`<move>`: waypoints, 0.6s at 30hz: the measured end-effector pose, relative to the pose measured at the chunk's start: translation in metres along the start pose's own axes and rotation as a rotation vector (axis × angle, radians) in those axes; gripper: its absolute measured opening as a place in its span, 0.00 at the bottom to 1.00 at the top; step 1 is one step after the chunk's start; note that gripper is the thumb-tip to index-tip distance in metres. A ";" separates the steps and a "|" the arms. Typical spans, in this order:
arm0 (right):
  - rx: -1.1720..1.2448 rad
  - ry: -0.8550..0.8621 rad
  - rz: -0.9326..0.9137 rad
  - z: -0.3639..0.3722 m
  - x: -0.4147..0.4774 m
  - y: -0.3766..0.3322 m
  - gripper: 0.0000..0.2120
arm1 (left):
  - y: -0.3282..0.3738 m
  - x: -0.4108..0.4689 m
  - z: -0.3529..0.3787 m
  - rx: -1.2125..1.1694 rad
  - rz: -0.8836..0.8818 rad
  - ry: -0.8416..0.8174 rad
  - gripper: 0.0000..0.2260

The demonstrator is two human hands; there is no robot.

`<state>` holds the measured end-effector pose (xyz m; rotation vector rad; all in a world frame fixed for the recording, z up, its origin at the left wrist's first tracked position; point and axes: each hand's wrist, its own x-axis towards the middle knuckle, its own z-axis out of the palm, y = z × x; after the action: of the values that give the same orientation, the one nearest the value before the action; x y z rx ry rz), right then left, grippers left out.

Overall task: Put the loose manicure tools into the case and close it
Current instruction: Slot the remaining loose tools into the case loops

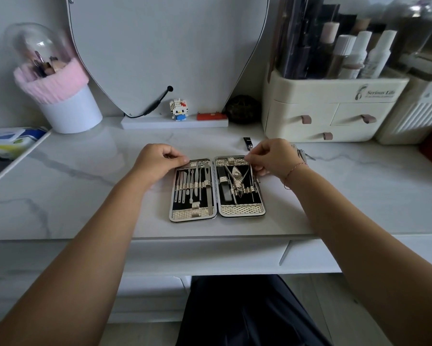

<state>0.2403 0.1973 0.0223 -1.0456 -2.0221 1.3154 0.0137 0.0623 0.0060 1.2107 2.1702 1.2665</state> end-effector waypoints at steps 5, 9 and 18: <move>-0.138 -0.045 -0.049 -0.003 -0.002 0.000 0.04 | 0.001 0.000 -0.001 -0.002 0.005 0.002 0.05; -0.143 -0.058 -0.059 -0.005 -0.004 0.001 0.05 | 0.000 0.000 0.000 -0.006 -0.007 -0.004 0.05; -0.111 -0.066 -0.048 -0.010 -0.003 0.007 0.04 | 0.000 0.000 0.000 0.003 -0.022 0.001 0.04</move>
<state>0.2515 0.2015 0.0195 -1.0080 -2.1780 1.2405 0.0133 0.0624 0.0063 1.1843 2.1807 1.2565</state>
